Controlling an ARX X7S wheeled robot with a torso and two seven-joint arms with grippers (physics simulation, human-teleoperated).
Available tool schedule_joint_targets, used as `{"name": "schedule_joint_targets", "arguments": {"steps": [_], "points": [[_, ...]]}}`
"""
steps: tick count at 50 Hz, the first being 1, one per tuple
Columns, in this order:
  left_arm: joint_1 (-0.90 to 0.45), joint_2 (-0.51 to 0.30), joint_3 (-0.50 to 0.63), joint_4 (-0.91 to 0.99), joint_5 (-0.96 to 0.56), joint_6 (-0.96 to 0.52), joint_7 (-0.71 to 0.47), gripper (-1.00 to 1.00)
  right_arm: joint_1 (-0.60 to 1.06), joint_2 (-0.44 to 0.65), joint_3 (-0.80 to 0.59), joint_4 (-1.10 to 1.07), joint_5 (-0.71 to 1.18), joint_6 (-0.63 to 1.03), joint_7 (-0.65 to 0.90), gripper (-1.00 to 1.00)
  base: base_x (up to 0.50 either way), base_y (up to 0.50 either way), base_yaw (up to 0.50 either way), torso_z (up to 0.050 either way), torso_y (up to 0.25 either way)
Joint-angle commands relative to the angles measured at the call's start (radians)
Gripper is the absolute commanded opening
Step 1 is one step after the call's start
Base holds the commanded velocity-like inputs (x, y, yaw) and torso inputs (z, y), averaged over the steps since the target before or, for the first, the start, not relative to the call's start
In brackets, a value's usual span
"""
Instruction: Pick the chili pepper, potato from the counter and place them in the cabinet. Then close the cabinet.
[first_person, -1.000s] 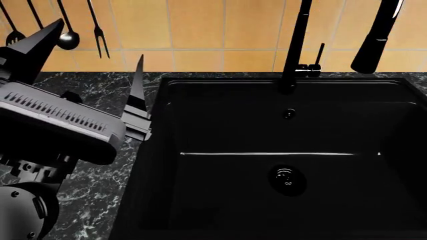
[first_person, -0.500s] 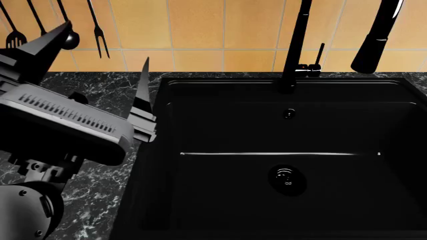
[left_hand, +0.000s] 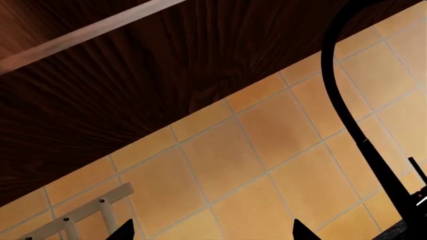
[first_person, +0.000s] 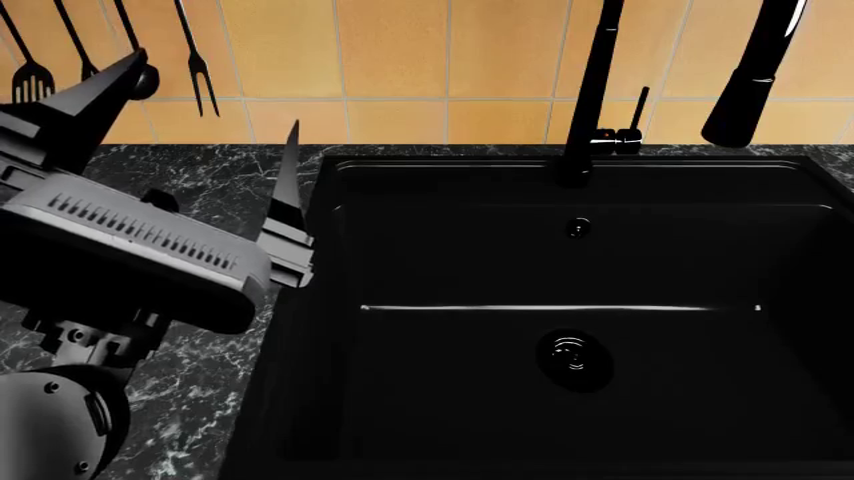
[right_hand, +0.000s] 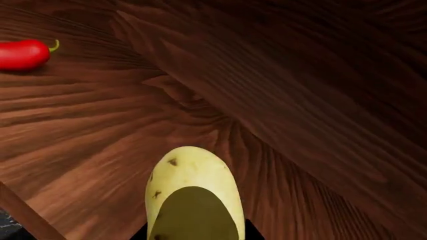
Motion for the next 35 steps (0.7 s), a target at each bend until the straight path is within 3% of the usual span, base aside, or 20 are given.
{"name": "schedule_joint_targets", "arguments": {"steps": [1, 13, 14, 35], "points": [[0.008, -0.002, 0.001, -0.003, 0.007, 0.004, 0.000, 1.00, 0.000, -0.001, -0.005, 0.039, -0.041, 0.041, -0.037, -1.00, 0.00, 0.00, 0.00, 0.000, 0.000], [0.019, -0.006, 0.003, -0.003, 0.012, 0.009, -0.002, 1.00, 0.000, 0.007, -0.010, 0.052, -0.027, 0.051, -0.023, -1.00, 0.00, 0.00, 0.00, 0.000, -0.004], [0.020, -0.006, 0.003, -0.003, 0.013, 0.009, -0.002, 1.00, 0.000, 0.007, -0.011, 0.052, -0.030, 0.052, -0.024, 1.00, 0.00, 0.00, 0.00, 0.000, -0.009], [0.017, -0.003, -0.002, 0.004, 0.007, -0.003, 0.000, 1.00, 0.000, 0.008, -0.006, 0.035, -0.084, 0.041, -0.055, 1.00, 0.00, 0.00, 0.00, 0.000, -0.005]]}}
